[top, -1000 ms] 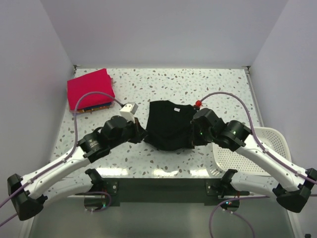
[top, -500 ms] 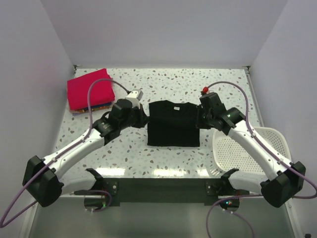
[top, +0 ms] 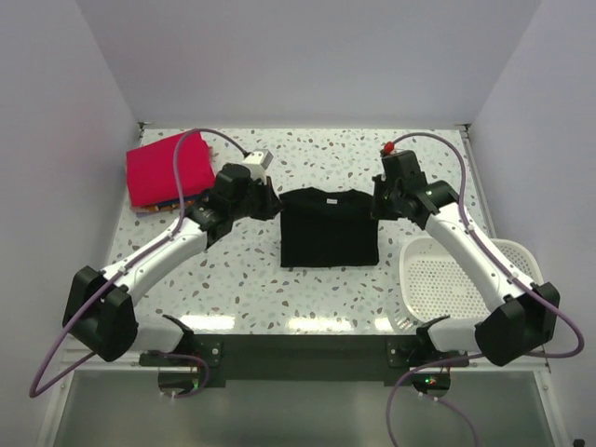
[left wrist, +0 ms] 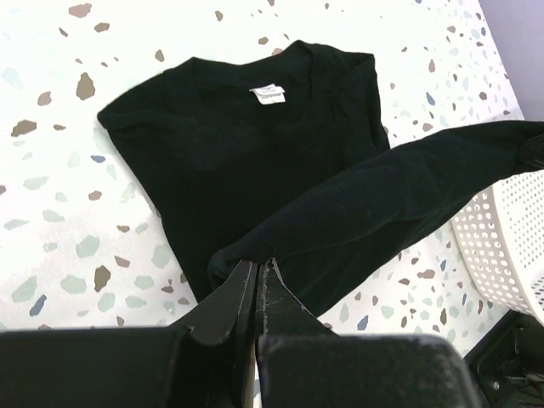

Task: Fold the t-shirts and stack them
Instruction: Fold the tshirt, then neatly place the folded tshirt to the corner

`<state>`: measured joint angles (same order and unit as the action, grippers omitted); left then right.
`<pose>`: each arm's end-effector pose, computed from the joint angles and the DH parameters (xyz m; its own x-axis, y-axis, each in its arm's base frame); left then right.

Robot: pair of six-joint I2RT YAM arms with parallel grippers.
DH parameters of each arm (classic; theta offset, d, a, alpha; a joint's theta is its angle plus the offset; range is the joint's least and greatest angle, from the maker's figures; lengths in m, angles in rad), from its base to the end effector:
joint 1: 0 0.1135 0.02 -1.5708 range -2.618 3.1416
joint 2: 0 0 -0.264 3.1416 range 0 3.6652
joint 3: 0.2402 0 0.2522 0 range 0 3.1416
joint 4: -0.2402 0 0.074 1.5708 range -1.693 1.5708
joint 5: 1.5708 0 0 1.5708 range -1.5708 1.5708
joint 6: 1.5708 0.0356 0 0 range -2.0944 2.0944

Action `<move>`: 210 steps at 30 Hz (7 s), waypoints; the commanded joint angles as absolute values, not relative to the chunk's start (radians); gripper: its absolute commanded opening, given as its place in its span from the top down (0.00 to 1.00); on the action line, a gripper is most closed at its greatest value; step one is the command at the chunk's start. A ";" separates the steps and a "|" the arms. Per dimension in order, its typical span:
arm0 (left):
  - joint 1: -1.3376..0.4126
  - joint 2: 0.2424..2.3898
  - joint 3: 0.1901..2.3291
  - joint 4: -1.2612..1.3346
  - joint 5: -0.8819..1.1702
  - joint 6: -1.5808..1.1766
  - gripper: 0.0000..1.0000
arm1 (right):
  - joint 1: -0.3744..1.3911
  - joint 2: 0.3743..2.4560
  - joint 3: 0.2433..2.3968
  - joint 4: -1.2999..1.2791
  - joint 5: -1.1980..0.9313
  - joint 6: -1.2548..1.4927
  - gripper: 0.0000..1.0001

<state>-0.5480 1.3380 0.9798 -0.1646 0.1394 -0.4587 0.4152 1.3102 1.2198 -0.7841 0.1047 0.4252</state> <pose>0.2571 -0.1627 0.2861 -0.6561 -0.1133 -0.7461 0.3660 0.8168 -0.4458 0.2500 0.1061 0.3223 -0.7797 0.1046 -0.6173 -0.0200 0.9813 0.1915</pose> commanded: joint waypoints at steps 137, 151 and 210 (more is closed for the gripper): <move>-0.187 1.901 1.655 -0.468 0.367 -0.009 1.00 | 0.259 1.672 1.140 -0.502 -0.419 0.239 0.25; 0.030 1.927 1.992 -0.632 0.435 0.008 1.00 | 0.259 1.689 1.123 -0.480 -0.469 0.241 0.25; 0.144 1.189 1.181 -0.265 -0.080 -0.188 0.00 | 0.291 1.407 1.112 -0.433 -0.276 0.295 0.18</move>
<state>0.2127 1.2743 1.2713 -0.3584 -0.0463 -0.1406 0.2882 1.4574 1.1107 -0.4789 -0.3367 0.2771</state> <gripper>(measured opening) 0.997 0.820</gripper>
